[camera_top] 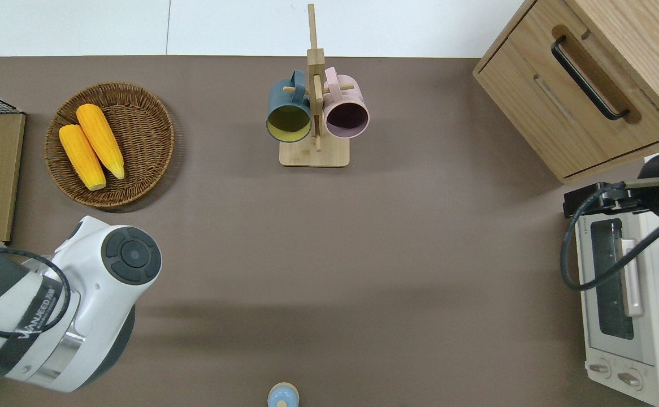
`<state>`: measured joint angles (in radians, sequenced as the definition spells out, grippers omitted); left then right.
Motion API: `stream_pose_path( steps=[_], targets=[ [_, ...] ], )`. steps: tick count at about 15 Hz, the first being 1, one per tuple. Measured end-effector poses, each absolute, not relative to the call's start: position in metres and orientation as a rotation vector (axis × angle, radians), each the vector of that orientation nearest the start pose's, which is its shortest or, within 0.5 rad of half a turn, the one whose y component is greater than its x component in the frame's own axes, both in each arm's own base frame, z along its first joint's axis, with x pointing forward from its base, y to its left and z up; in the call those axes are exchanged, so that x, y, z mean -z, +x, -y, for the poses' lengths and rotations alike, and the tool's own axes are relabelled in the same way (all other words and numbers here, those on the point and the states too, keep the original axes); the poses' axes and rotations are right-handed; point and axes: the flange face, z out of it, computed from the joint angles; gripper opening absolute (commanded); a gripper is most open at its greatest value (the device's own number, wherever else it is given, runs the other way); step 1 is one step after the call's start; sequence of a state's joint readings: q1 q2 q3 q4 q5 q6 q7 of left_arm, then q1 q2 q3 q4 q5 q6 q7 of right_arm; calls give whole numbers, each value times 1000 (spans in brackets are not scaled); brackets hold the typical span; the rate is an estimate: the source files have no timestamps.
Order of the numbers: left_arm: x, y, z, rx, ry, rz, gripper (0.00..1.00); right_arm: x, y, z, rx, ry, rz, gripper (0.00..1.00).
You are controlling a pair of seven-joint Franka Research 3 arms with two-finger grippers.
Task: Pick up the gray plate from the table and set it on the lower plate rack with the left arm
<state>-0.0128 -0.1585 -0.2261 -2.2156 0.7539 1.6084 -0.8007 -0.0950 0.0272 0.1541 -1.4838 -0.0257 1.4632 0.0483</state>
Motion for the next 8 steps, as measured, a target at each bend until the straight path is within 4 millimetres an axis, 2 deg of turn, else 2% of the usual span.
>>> stream_pose_path(
  steps=[8],
  targets=[
    [-503,480,79,-63,-2564,393,998,-641,551,-28,-73,-3165,14,983]
  ],
)
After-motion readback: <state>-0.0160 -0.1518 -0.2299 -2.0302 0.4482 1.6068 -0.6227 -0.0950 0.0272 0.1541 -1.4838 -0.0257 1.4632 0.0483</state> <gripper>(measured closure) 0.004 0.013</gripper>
